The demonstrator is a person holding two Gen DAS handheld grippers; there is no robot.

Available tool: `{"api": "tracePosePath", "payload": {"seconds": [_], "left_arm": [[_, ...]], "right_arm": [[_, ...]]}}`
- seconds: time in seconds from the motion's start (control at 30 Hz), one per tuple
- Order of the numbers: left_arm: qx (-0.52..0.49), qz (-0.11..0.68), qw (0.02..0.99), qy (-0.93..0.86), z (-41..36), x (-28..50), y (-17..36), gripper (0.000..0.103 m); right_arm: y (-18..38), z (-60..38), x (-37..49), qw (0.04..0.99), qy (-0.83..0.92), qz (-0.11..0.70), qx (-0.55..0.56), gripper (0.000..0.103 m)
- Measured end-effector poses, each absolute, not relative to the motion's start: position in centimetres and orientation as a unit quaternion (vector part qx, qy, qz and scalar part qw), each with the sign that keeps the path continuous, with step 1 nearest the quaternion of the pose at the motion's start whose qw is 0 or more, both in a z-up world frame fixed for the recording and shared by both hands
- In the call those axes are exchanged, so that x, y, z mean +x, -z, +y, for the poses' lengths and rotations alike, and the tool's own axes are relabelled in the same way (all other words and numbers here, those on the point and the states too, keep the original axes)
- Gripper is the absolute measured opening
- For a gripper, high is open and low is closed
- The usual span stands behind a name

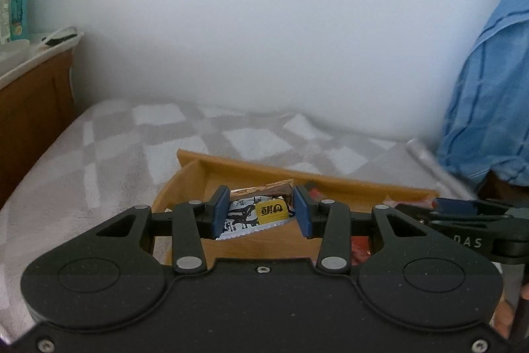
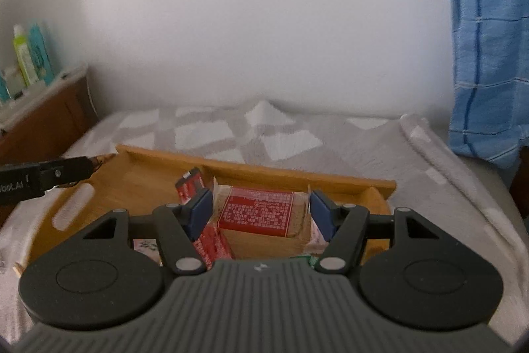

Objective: Organize snacks
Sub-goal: 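Carry the nut bar and red square packet over the wooden tray with both tools, then open both tools to drop the packets into the tray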

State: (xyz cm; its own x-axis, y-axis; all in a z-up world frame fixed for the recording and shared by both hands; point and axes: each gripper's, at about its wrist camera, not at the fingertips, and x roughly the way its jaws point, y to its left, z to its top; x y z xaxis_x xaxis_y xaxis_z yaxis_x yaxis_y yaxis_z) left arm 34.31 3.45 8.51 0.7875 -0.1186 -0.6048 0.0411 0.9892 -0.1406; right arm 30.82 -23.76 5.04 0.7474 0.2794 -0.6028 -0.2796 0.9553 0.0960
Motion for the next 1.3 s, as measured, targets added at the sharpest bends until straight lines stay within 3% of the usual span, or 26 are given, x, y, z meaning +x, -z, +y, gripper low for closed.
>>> {"api": "tracePosePath", "payload": {"seconds": [0.37,0.83,0.97,1.23,1.3], "left_arm": [[-0.015,0.374,0.927,0.023,2.3,36.7,-4.6,0.038],[0.015,0.379,0.925,0.020,1.5,36.6,-3.9,0.037],[0.019,0.382,0.924,0.019,1.3,36.3,-4.3,0.037],[0.026,0.373,0.927,0.016,1.5,34.8,-5.9,0.038],[0.026,0.369,0.929,0.018,1.7,34.1,-6.8,0.044]], "right_arm": [[-2.4,-22.4,33.5,0.921,-0.136,0.366,0.000,0.067],[-1.9,-22.1,33.7,0.919,-0.131,0.371,-0.011,0.065],[-2.3,-22.2,33.4,0.923,-0.132,0.361,-0.003,0.074],[-4.1,-22.1,32.1,0.928,-0.139,0.345,-0.002,0.075],[-4.6,-22.0,31.5,0.930,-0.142,0.340,-0.003,0.077]]}}
